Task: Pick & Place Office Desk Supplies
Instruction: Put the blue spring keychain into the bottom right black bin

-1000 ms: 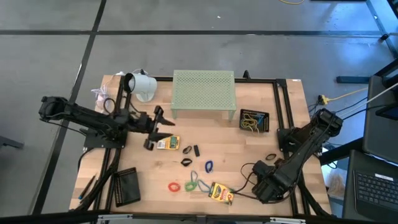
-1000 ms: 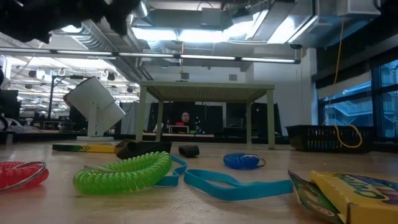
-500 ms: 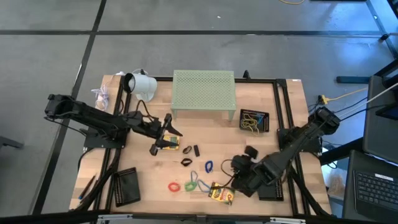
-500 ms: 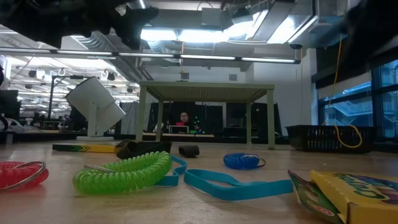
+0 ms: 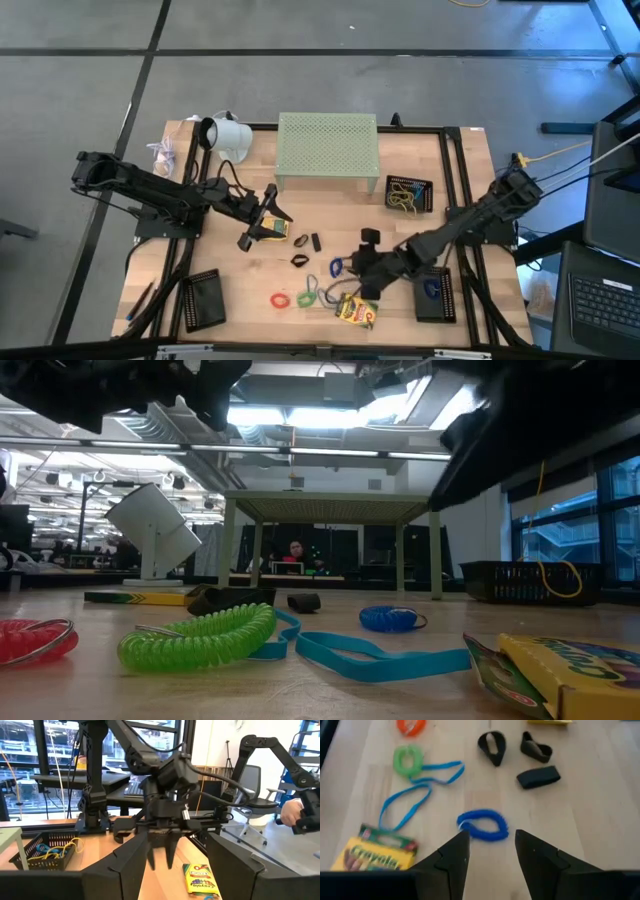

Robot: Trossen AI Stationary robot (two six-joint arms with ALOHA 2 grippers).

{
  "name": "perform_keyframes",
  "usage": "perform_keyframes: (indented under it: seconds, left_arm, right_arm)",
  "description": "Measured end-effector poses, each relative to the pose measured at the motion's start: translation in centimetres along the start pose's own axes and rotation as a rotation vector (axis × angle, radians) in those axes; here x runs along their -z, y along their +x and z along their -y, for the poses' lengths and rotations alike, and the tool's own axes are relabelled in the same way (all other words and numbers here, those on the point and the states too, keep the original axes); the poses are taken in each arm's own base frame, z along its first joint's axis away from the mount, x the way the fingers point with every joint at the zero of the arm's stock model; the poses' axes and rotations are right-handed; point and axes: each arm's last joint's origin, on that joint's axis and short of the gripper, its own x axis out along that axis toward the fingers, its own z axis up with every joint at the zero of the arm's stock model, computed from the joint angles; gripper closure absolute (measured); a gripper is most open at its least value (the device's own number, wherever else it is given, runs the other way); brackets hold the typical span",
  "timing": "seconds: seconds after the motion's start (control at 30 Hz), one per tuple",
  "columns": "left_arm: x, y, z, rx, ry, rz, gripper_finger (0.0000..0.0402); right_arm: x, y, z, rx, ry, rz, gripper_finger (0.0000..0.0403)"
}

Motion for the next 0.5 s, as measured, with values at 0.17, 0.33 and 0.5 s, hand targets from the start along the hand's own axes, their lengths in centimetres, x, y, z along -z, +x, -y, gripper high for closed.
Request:
perform_keyframes:
  seconds: [0.17, 0.33, 0.5]
  left_arm:
    - [0.0, 0.0, 0.0, 0.000, 0.000, 0.000, 0.0203]
    - [0.0, 0.0, 0.0, -0.001, 0.000, 0.000, 0.0203]
    - [0.0, 0.0, 0.0, -0.001, 0.000, 0.000, 0.0203]
  right_arm:
    - [-0.1, 1.1, 1.3, -0.066, 0.019, 0.046, 0.0241]
    - [-0.3, 2.0, 1.9, -0.109, 0.010, 0.070, 0.0241]
    - [0.4, 4.0, 1.5, -0.165, -0.019, 0.049, 0.0241]
